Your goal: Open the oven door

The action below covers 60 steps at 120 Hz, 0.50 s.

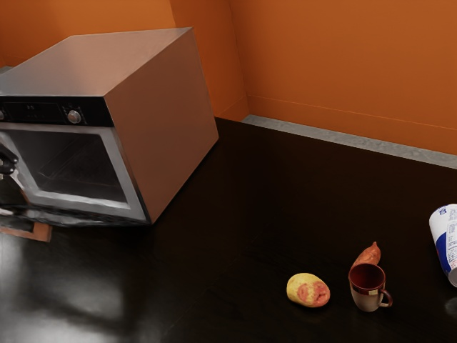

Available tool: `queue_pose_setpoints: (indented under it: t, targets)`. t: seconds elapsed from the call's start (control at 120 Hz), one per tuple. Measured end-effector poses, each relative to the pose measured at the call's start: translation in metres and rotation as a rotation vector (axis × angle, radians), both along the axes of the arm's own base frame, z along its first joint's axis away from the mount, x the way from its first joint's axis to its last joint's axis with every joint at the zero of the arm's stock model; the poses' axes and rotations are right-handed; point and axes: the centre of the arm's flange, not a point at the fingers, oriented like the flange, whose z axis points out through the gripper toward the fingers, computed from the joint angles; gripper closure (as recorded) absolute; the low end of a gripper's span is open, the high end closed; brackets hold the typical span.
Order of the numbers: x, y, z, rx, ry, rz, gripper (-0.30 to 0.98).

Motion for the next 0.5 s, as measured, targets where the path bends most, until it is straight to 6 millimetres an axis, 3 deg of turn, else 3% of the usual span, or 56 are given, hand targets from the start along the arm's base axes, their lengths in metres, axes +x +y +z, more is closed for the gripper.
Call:
queue_pose_setpoints:
  t: [0.05, 0.083, 0.167, 0.2, 0.225, 0.267, 0.333, 0.5]
  targets:
    - [0.017, -0.012, 0.007, 0.002, -0.002, -0.049, 0.04]
    - [0.045, -0.032, 0.028, 0.003, -0.011, -0.119, 0.04]
    - [0.152, -0.129, 0.136, -0.009, -0.041, -0.330, 0.03]
    - [0.183, -0.167, 0.153, -0.042, -0.014, -0.374, 0.02]
    - [0.197, -0.185, 0.145, -0.078, 0.039, -0.381, 0.02]
    - [0.213, -0.203, 0.111, -0.140, 0.162, -0.359, 0.02]
    - [0.220, -0.220, 0.066, -0.210, 0.321, -0.298, 0.01]
    - [0.211, -0.228, 0.038, -0.280, 0.481, -0.105, 0.00]
